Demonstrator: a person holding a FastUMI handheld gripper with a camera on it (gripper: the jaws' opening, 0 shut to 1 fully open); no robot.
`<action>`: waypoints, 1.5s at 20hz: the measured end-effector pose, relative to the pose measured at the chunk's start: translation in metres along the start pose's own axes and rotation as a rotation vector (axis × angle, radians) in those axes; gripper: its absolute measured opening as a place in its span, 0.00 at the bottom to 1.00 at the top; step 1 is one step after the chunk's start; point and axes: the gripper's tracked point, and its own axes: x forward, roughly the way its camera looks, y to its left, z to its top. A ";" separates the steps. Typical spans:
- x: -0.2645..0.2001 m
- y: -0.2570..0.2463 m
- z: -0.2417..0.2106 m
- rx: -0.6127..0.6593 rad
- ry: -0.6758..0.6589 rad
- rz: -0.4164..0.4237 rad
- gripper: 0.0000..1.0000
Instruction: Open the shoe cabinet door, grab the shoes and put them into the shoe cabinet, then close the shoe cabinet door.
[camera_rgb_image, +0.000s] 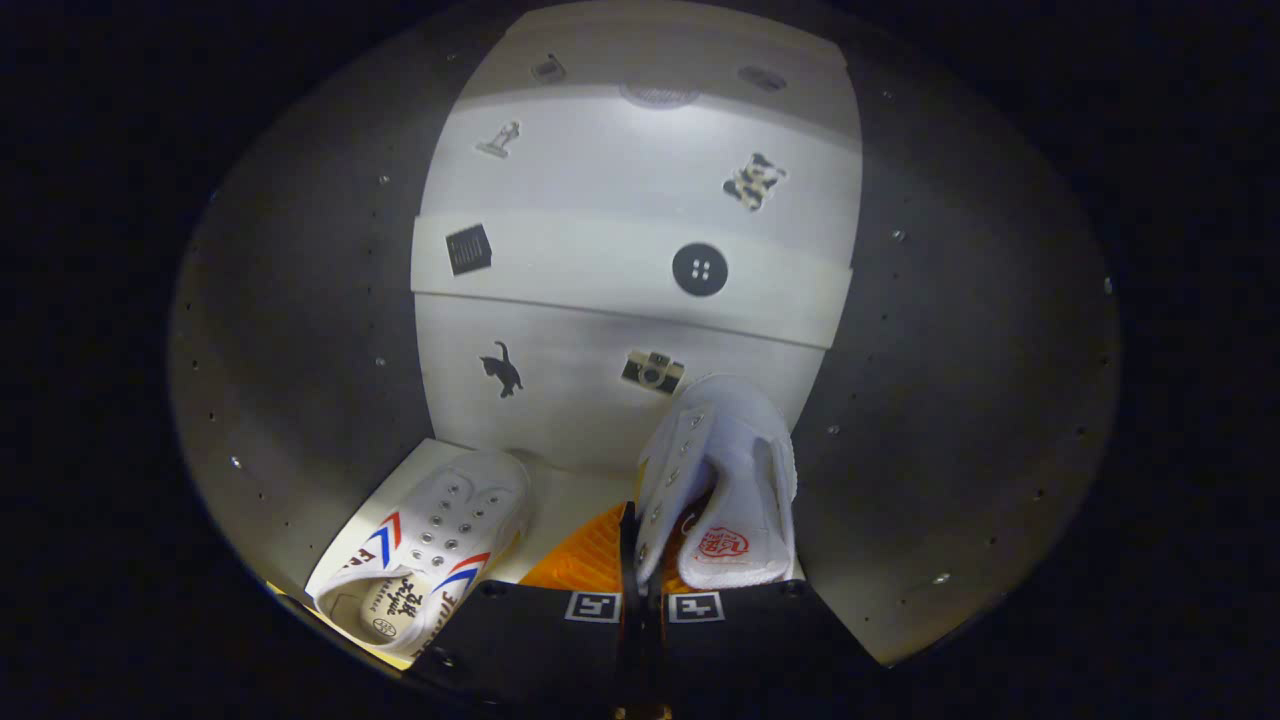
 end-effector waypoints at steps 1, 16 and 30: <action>0.006 -0.001 -0.001 0.019 0.011 -0.001 0.03; -0.088 0.020 0.019 0.134 -0.103 0.064 0.98; -0.391 0.031 -0.031 0.027 -0.502 0.049 0.98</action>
